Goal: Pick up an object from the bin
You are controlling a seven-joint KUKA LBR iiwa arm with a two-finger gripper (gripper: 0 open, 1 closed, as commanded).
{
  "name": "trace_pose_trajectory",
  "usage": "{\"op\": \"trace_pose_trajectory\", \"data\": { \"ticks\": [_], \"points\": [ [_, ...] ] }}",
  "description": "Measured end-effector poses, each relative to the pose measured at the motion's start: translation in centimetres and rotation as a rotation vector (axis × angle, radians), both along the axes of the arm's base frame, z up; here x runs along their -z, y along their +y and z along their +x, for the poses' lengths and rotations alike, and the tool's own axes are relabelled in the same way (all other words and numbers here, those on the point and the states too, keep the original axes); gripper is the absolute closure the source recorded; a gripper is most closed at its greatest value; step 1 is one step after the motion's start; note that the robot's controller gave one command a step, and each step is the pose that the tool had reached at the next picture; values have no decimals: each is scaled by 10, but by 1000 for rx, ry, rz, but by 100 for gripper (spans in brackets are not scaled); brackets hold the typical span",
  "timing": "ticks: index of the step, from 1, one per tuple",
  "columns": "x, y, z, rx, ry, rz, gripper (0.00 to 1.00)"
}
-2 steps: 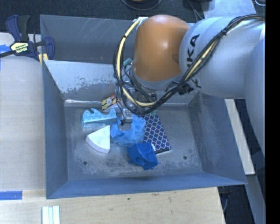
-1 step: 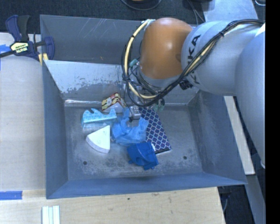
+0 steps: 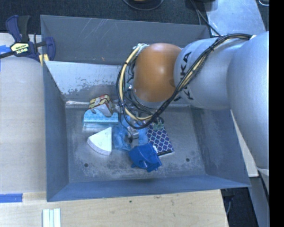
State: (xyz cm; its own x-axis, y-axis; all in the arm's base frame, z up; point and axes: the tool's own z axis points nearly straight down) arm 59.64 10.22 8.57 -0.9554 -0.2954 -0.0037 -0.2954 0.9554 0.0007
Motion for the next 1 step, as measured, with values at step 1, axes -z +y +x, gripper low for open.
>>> {"op": "trace_pose_trajectory", "data": {
  "ticks": [1],
  "points": [
    [13, -3, 6, -87, -2, 1, 100]
  ]
}}
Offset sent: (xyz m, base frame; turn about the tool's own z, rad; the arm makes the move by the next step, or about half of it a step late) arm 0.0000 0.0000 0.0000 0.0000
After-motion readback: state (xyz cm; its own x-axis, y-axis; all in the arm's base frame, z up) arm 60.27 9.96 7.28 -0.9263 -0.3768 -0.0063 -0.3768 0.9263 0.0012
